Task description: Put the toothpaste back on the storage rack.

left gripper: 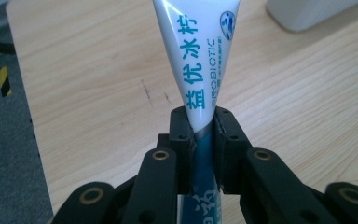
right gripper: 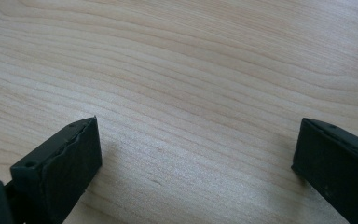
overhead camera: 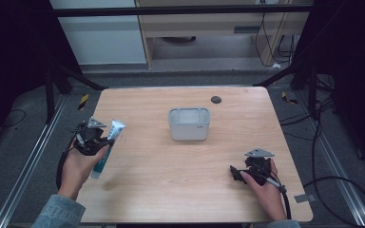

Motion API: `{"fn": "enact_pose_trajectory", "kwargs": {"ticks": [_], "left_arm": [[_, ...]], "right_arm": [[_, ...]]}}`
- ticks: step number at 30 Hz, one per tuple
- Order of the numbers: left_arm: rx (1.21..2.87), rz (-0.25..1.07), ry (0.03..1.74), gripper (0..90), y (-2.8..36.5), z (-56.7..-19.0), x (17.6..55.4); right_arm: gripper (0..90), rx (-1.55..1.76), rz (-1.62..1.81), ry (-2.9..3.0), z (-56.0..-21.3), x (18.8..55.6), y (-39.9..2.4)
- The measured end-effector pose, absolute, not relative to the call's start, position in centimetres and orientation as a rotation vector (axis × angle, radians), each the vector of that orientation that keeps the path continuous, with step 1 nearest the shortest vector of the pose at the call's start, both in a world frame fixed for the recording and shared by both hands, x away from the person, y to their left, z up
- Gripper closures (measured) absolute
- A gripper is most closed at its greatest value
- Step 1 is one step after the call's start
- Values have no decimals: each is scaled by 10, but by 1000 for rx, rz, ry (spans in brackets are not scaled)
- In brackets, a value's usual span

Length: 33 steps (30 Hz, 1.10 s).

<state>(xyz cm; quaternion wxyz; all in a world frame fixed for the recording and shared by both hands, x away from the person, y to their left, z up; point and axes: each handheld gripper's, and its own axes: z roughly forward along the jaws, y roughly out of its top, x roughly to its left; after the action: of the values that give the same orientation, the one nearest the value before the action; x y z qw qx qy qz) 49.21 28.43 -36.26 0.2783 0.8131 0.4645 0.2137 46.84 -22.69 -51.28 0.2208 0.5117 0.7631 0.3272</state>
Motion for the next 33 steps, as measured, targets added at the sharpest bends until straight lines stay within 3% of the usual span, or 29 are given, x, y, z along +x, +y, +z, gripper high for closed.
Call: {"fn": "enact_pose_trajectory", "kwargs": {"ticks": [9, 33], "left_arm": [[2113, 632, 1191, 793, 280, -335, 483], [2095, 569, 1063, 793, 224, -325, 489]], "right_arm": [[4, 1421, 901, 2107, -513, 472, -224], [5, 1415, 901, 2112, -513, 472, -224]]}}
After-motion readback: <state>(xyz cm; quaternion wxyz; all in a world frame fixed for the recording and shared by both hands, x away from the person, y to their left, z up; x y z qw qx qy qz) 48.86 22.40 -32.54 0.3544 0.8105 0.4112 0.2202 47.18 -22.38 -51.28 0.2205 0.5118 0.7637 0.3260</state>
